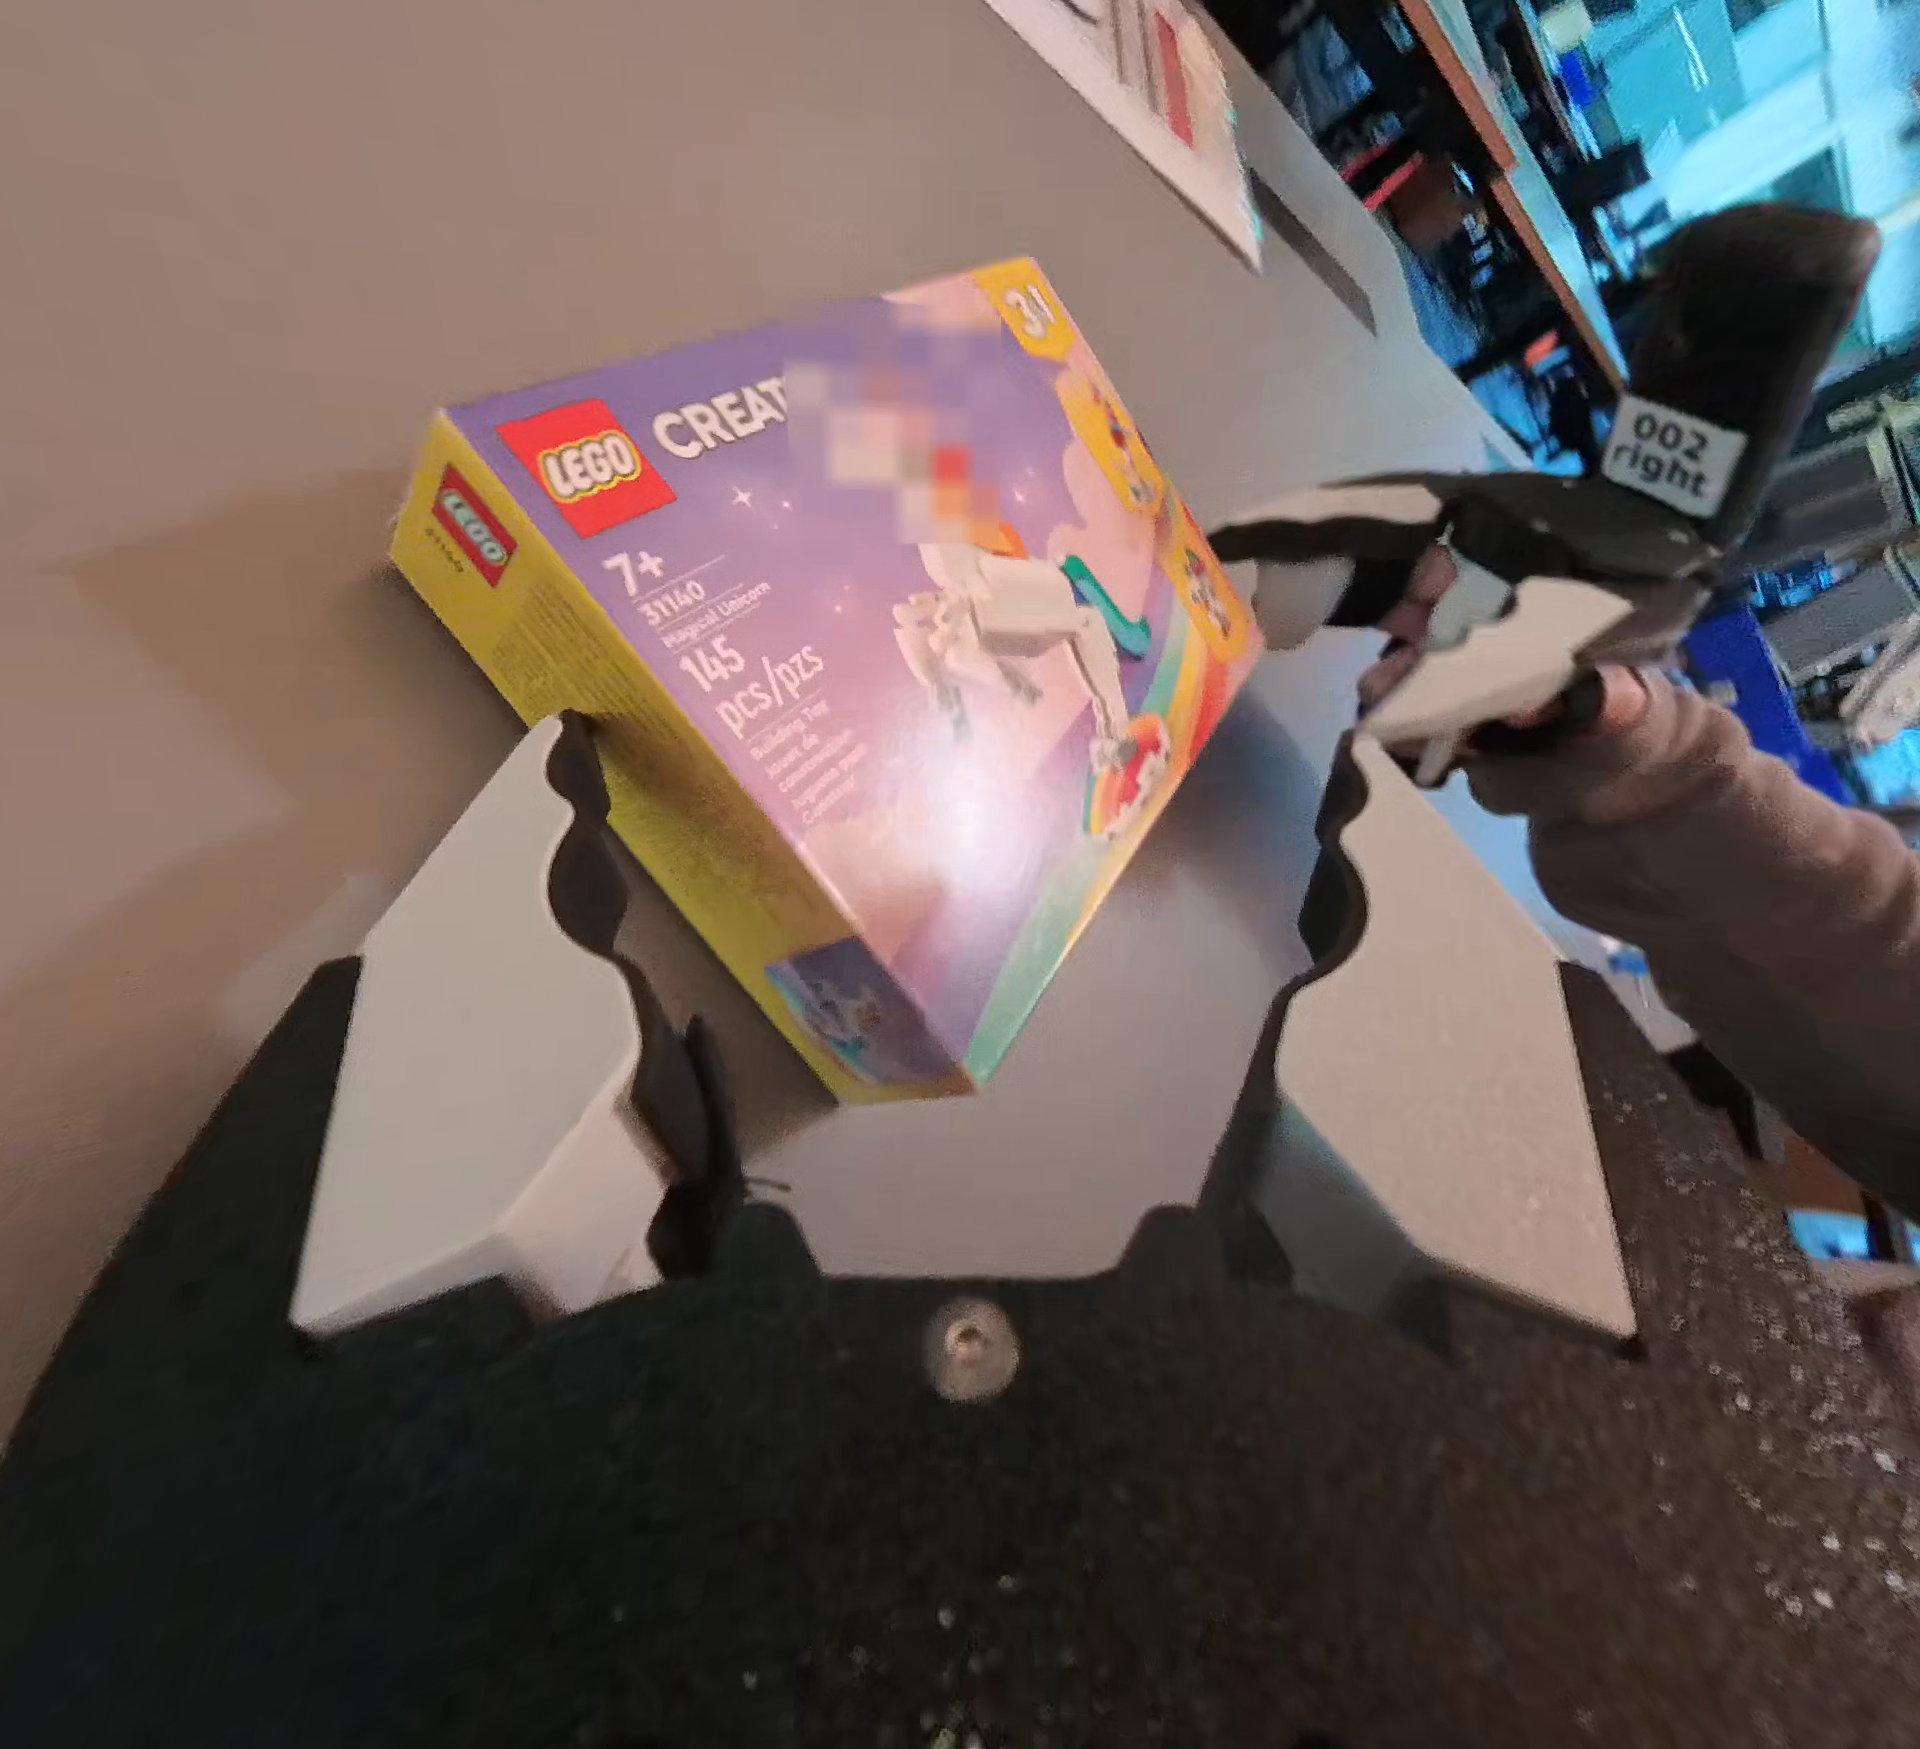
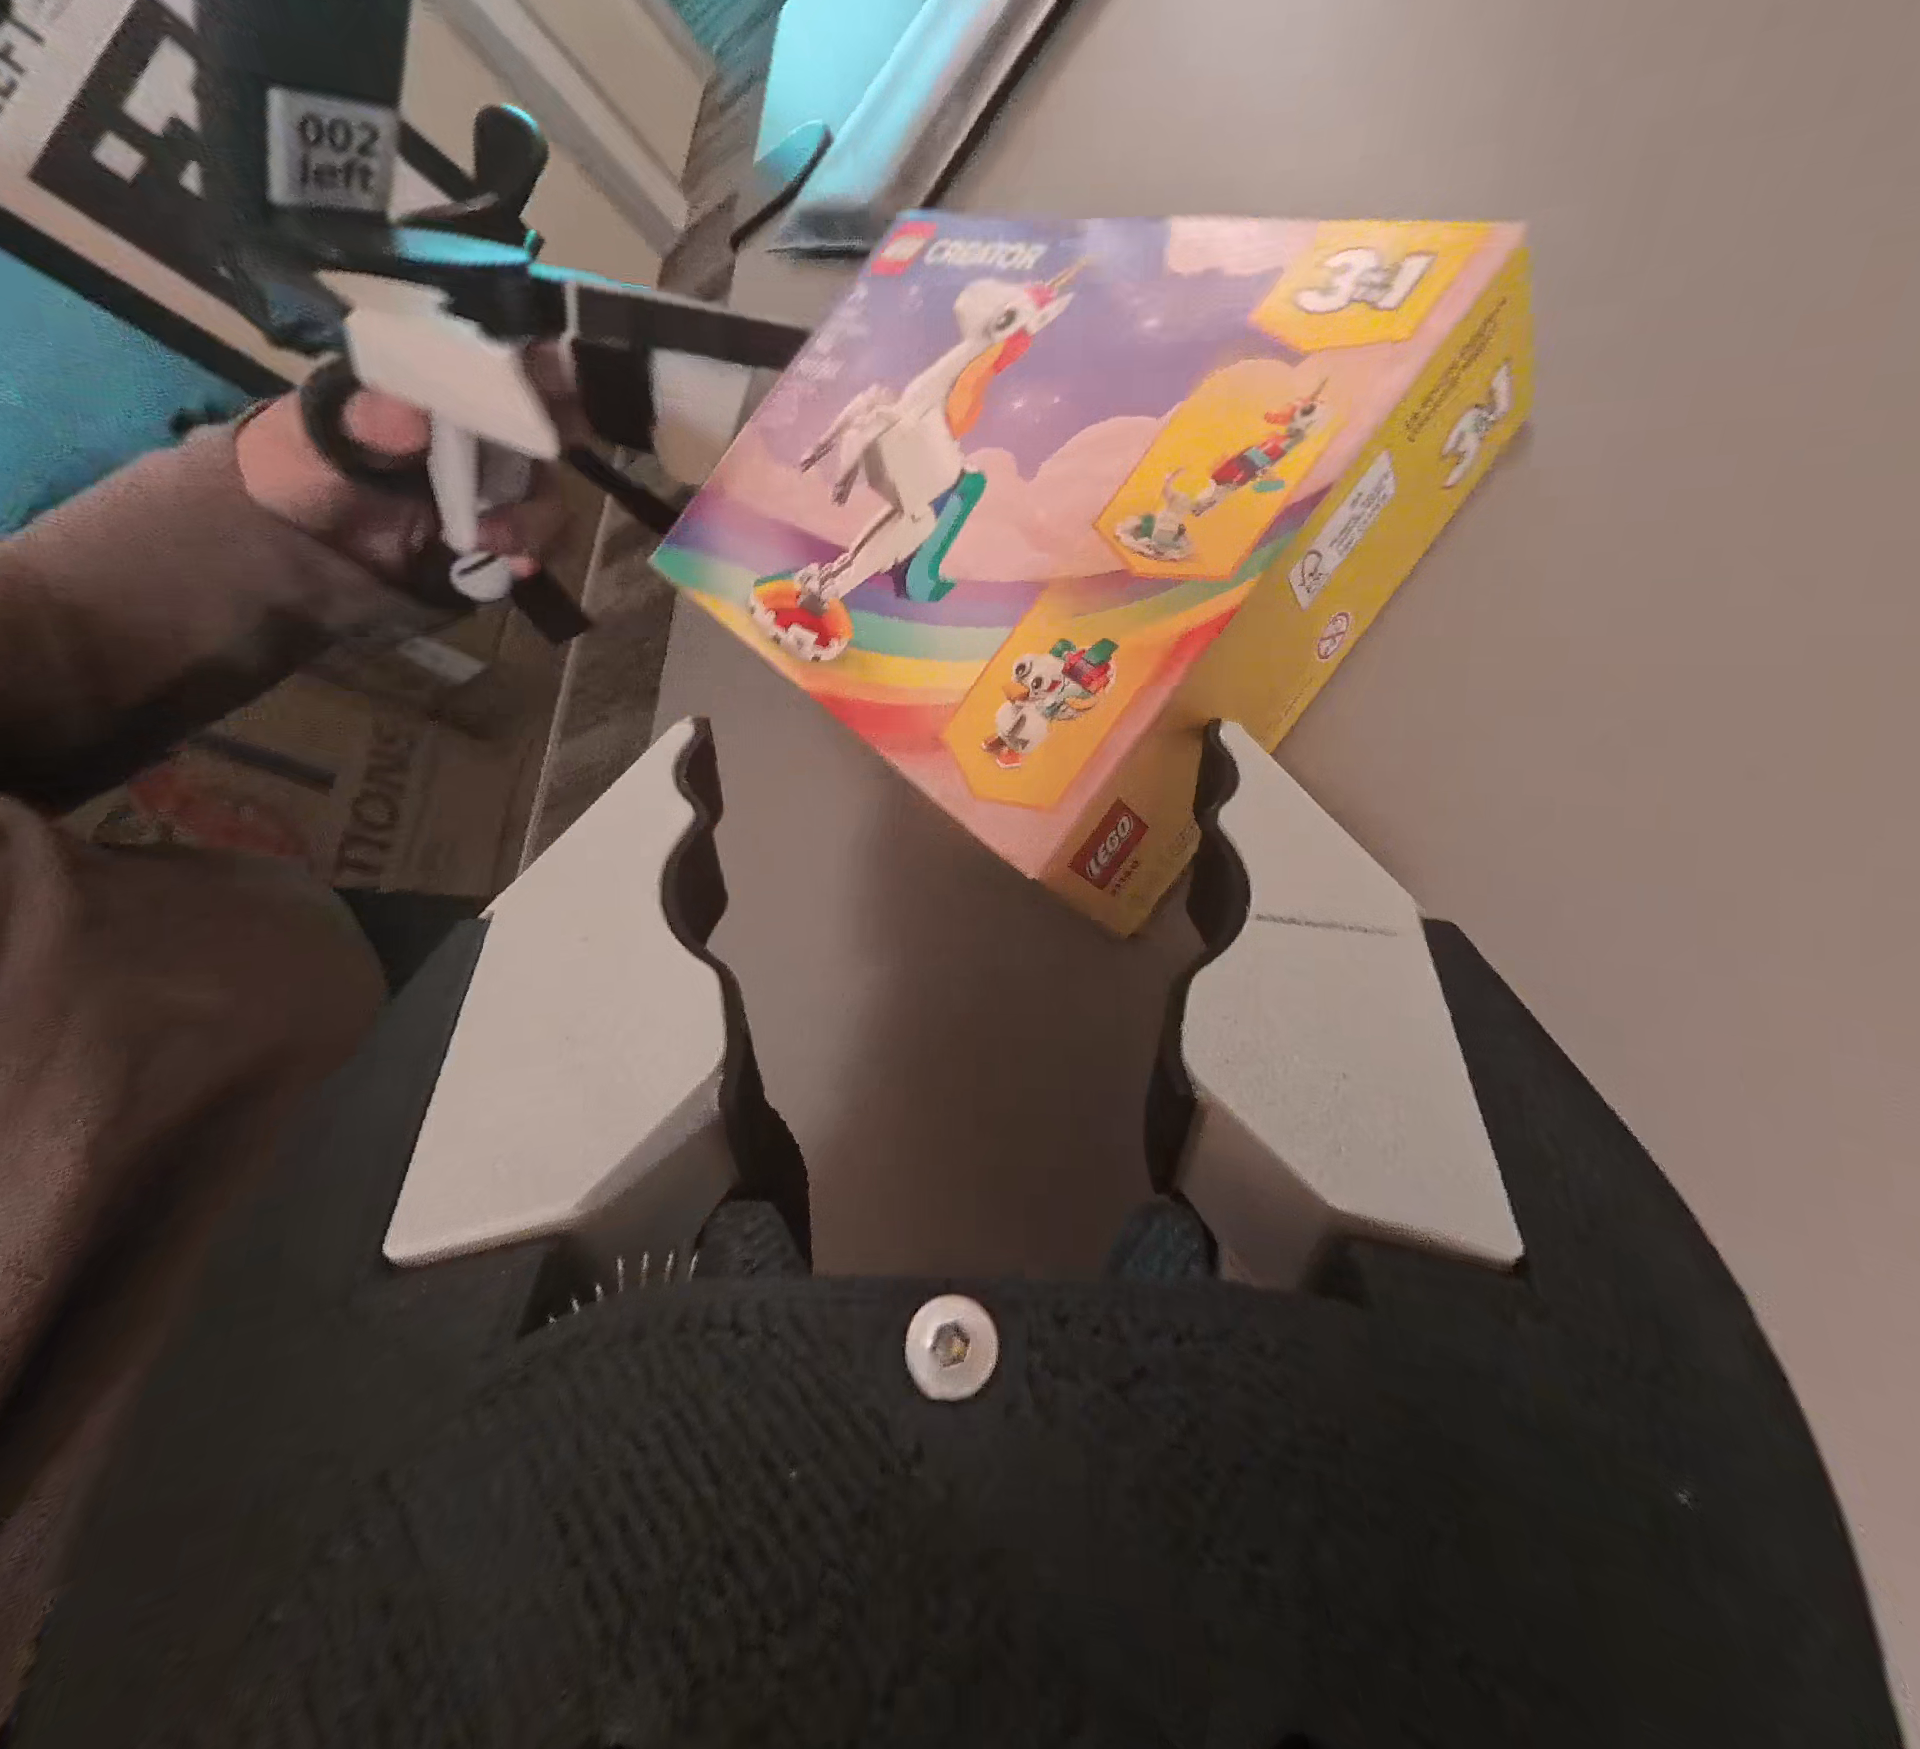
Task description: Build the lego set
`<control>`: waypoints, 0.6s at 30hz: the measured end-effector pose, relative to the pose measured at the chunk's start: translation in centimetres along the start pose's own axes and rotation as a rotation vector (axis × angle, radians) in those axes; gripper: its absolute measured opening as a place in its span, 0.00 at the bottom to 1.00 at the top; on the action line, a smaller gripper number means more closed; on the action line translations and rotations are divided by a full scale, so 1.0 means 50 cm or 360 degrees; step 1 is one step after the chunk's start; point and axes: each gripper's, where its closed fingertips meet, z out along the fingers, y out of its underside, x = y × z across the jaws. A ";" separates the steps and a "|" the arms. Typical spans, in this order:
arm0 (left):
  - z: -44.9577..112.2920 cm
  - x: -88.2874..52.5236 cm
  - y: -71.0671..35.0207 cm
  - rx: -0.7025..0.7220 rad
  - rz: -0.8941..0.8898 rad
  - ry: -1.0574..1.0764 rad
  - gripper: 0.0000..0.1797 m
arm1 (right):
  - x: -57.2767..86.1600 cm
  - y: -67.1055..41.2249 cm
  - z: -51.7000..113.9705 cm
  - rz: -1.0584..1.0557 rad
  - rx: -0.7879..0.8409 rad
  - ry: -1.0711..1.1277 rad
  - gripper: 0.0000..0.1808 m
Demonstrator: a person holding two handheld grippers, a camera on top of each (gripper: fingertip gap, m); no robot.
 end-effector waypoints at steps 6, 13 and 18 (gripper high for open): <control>0.135 0.082 -0.006 -0.0223 0.0241 0.0174 0.75 | -0.070 0.116 -0.103 0.0140 0.0153 0.0229 0.48; 0.159 0.138 0.032 -0.0430 0.0730 0.0215 0.77 | -0.073 0.140 -0.223 -0.0170 0.0324 0.0803 0.49; 0.095 0.091 0.072 -0.0577 0.1129 0.0133 0.65 | -0.117 0.128 -0.148 -0.0721 0.0087 0.0989 0.47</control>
